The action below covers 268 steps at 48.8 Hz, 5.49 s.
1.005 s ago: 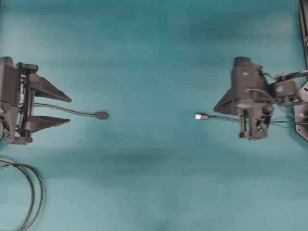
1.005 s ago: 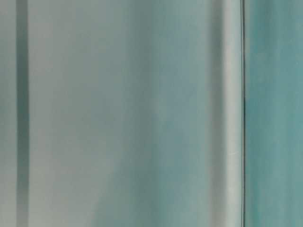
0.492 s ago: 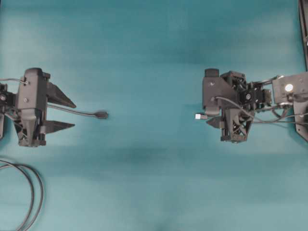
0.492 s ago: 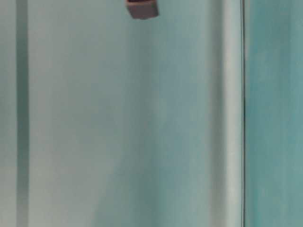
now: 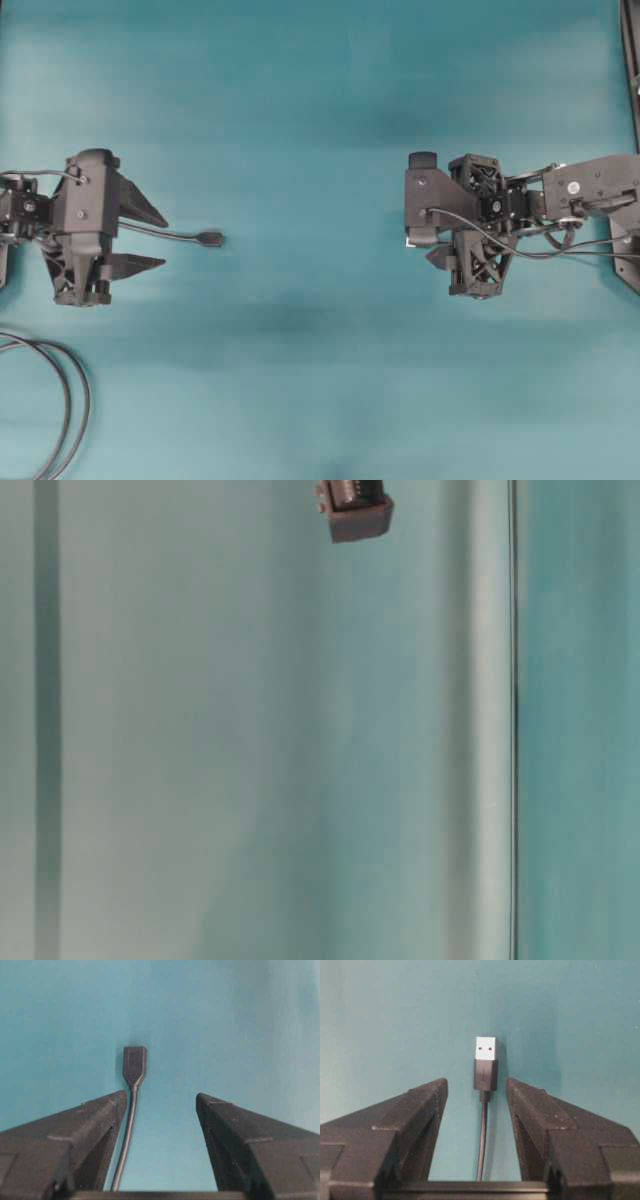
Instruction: Insert the USB using both arms.
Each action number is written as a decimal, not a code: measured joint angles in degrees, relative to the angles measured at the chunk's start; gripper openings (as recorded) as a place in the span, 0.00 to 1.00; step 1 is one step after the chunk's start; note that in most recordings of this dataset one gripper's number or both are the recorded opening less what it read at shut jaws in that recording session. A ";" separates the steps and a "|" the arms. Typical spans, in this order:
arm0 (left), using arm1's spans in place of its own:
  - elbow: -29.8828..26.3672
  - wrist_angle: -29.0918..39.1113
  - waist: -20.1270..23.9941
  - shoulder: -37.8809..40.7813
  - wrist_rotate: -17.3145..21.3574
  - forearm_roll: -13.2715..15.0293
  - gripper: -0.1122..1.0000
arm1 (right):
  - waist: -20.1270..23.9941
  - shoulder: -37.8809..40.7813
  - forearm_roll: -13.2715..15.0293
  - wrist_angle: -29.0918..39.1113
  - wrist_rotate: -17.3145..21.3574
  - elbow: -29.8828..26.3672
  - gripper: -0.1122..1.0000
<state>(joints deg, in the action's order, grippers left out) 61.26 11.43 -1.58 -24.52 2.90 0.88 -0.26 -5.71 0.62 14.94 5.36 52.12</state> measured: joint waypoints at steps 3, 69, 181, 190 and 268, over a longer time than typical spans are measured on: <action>-0.35 0.09 0.00 0.62 0.88 0.00 0.79 | -0.09 0.44 0.09 0.00 0.00 -0.09 0.55; -1.58 0.26 1.14 5.10 3.25 0.00 0.89 | -0.18 5.71 0.26 2.72 2.90 -1.58 0.52; -8.53 -3.34 4.22 24.17 7.65 0.00 0.73 | 1.93 5.71 0.35 5.19 3.08 -2.81 0.29; -7.73 -3.16 3.96 24.17 7.65 0.09 0.73 | 1.93 5.80 0.35 5.19 3.08 -2.81 0.29; -11.87 2.72 2.55 26.37 7.73 0.00 0.34 | 2.20 5.80 1.67 4.66 2.90 -3.34 0.29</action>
<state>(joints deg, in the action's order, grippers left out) 49.39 14.15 0.97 1.85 10.63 0.88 1.93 0.09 2.29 19.60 8.26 48.78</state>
